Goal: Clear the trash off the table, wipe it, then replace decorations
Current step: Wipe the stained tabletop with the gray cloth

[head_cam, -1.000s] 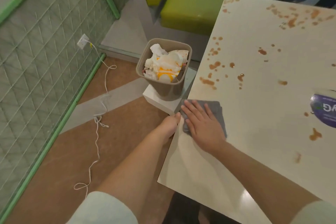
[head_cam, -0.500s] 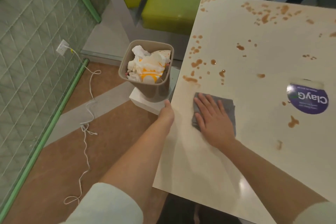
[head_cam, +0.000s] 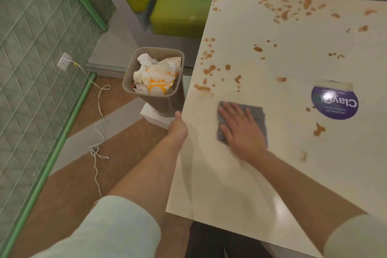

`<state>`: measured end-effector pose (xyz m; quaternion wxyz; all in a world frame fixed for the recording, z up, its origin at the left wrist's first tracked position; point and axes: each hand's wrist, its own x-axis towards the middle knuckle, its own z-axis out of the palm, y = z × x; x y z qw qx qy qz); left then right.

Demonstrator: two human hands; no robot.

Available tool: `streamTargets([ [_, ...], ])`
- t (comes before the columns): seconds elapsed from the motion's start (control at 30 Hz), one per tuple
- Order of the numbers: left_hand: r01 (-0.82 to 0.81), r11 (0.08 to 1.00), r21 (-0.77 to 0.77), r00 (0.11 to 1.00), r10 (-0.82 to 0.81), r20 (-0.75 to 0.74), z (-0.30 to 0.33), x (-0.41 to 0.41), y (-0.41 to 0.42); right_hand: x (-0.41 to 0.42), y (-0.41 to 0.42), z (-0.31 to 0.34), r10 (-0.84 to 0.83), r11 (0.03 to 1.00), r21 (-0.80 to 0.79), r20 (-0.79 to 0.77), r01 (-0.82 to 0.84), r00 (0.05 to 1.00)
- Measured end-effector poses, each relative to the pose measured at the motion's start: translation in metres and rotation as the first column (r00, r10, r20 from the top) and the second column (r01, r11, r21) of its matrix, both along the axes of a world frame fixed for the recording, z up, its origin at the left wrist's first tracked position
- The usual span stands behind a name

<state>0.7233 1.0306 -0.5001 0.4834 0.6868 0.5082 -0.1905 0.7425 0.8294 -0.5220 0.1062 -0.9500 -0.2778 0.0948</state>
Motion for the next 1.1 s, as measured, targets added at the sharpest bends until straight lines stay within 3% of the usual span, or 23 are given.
streamTargets([
  [0.1, -0.021, 1.0, 0.017, 1.0, 0.021, 0.005, 0.001, 0.001, -0.002, 0.016, -0.007, 0.0, -0.192, 0.981, -0.007, -0.002, 0.192, 0.981],
  [0.17, -0.035, 0.999, 0.034, 0.999, 0.035, -0.008, 0.003, 0.002, -0.003, -0.002, 0.009, 0.004, -0.214, 0.977, 0.027, -0.003, 0.214, 0.977],
  [0.3, -0.062, 0.994, 0.085, 0.998, 0.062, 0.002, 0.0, 0.003, -0.003, -0.052, -0.01, 0.002, 0.235, 0.971, 0.043, 0.014, -0.235, 0.972],
  [0.37, -0.07, 0.995, 0.072, 0.998, 0.07, -0.002, 0.001, 0.002, -0.002, -0.035, -0.036, -0.001, 0.285, 0.957, 0.051, 0.028, -0.286, 0.958],
  [0.53, -0.048, 0.998, 0.051, 0.999, 0.048, 0.0, 0.005, 0.001, -0.003, 0.026, -0.045, -0.001, -0.192, 0.981, 0.0, 0.001, 0.192, 0.981],
  [0.6, -0.037, 0.998, 0.05, 0.999, 0.037, -0.001, 0.004, 0.001, -0.001, 0.02, -0.01, 0.003, -0.277, 0.96, 0.034, 0.003, 0.277, 0.961],
  [0.7, -0.055, 0.998, 0.015, 0.998, 0.054, 0.03, 0.003, 0.001, 0.0, -0.011, 0.039, 0.007, -0.052, 0.995, 0.086, -0.038, 0.055, 0.998],
  [0.8, -0.065, 0.998, -0.027, 0.997, 0.066, 0.036, 0.003, 0.001, 0.0, -0.009, 0.032, 0.005, 0.153, 0.984, 0.099, -0.04, -0.148, 0.987],
  [0.87, -0.049, 0.998, -0.045, 0.999, 0.05, 0.015, 0.001, 0.001, 0.003, 0.017, 0.005, 0.002, 0.077, 0.993, 0.095, -0.016, -0.075, 0.997],
  [0.97, 0.004, 0.996, -0.092, 1.0, -0.002, 0.018, 0.002, 0.003, 0.011, 0.064, -0.027, 0.004, -0.242, 0.969, 0.059, -0.002, 0.242, 0.97],
  [1.03, 0.038, 0.99, -0.134, 0.999, -0.036, 0.019, 0.001, 0.007, 0.017, 0.074, -0.012, 0.006, -0.402, 0.915, 0.04, 0.03, 0.401, 0.915],
  [1.1, 0.08, 0.984, -0.158, 0.997, -0.08, 0.007, 0.001, 0.014, 0.021, 0.064, 0.024, 0.007, -0.426, 0.905, 0.04, 0.038, 0.424, 0.904],
])
